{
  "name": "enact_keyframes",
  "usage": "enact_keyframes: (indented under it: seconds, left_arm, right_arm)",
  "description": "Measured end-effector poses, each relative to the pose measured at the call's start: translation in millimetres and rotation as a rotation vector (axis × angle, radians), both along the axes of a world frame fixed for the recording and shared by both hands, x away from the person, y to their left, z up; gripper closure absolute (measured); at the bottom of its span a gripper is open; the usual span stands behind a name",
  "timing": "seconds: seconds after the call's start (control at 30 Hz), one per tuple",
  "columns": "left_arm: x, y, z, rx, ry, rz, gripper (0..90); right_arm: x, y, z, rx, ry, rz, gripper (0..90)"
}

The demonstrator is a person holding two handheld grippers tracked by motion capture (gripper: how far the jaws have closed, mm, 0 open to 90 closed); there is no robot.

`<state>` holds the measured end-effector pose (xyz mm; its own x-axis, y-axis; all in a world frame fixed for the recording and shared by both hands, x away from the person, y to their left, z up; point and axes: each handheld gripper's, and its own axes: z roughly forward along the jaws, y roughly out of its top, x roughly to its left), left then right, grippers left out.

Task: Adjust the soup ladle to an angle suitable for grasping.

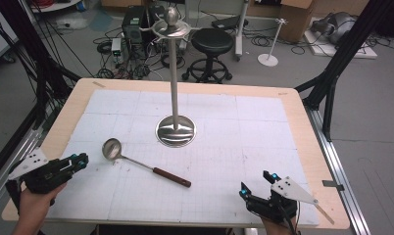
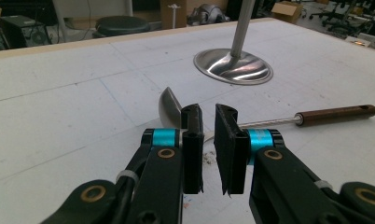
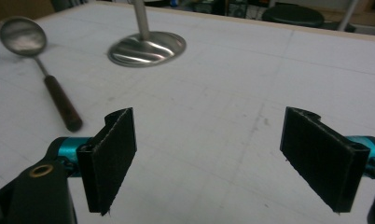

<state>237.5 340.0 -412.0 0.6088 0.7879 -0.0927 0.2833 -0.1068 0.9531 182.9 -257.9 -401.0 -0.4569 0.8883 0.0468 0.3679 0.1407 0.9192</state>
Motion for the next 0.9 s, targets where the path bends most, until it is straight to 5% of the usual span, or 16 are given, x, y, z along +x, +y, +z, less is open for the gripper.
enact_keyframes:
  seconds: [0.13, 0.2, 0.3, 0.73, 0.87, 0.9]
  left_arm:
    - [-4.7, 2.7, -0.2, 0.0, 0.006, 0.017, 71.5]
    - [-9.5, 5.4, -0.4, -0.029, 0.018, 0.048, 51.1]
    - [-13.0, 6.6, 0.0, -0.041, 0.016, 0.056, 41.1]
    - [-16.8, 10.1, 0.6, -0.054, 0.008, 0.055, 39.6]
    - [-17.5, 13.4, 1.1, -0.064, 0.004, 0.064, 41.0]
    - [-17.7, 14.1, 1.1, -0.067, 0.003, 0.068, 42.0]
  right_arm:
    - [7.5, 13.4, 1.5, 0.011, 0.006, 0.057, 17.5]
    - [15.4, 31.3, 3.0, -0.004, 0.009, 0.121, 21.7]
    - [23.4, 48.1, 4.6, -0.008, 0.006, 0.178, 22.5]
    - [60.9, 118.1, 0.5, -0.022, 0.063, 0.344, 27.1]
    - [71.7, 136.8, 0.1, -0.008, 0.071, 0.393, 39.1]
    - [78.0, 144.8, -0.1, 0.001, 0.079, 0.42, 48.5]
